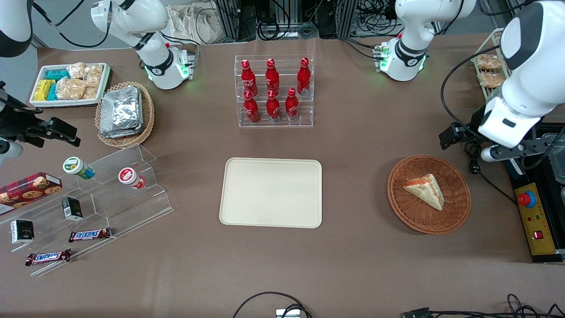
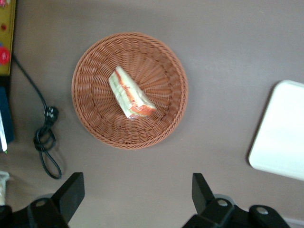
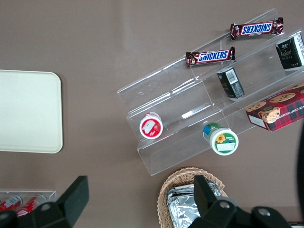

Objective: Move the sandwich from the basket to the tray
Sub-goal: 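Move the left gripper over the wicker basket and lower toward the sandwich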

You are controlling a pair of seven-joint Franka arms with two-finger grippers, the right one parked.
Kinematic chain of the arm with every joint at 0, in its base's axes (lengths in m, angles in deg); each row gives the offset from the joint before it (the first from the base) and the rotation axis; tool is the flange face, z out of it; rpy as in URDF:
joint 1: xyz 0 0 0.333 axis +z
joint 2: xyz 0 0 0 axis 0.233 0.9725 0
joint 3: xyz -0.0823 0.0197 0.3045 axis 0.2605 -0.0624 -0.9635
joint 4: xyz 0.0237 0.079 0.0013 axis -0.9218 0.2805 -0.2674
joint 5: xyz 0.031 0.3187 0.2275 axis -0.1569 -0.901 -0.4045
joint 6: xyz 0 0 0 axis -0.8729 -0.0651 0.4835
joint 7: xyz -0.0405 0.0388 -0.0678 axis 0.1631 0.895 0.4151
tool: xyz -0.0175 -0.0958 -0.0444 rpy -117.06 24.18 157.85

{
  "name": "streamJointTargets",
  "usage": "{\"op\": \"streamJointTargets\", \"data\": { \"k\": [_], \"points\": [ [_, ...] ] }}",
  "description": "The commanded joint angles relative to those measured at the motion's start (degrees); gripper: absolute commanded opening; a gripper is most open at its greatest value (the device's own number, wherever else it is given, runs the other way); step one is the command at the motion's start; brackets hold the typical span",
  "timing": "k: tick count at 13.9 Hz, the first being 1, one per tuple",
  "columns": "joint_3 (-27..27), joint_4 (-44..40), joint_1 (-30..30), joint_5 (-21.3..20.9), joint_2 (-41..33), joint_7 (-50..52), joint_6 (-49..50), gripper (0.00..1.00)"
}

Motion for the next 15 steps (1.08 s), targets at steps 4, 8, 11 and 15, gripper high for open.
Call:
{"op": "streamJointTargets", "data": {
  "k": [4,8,11,15],
  "points": [
    [-1.34,8.61,0.12,-1.86,3.8,23.54,-12.34,1.0],
    [-1.42,14.5,0.21,-1.86,7.84,30.51,-23.14,1.0],
    [-1.6,18.02,0.21,-1.86,10.83,30.78,-31.32,1.0],
    [-2.12,20.93,0.21,-1.86,15.22,30.69,-40.38,1.0]
  ]
}}
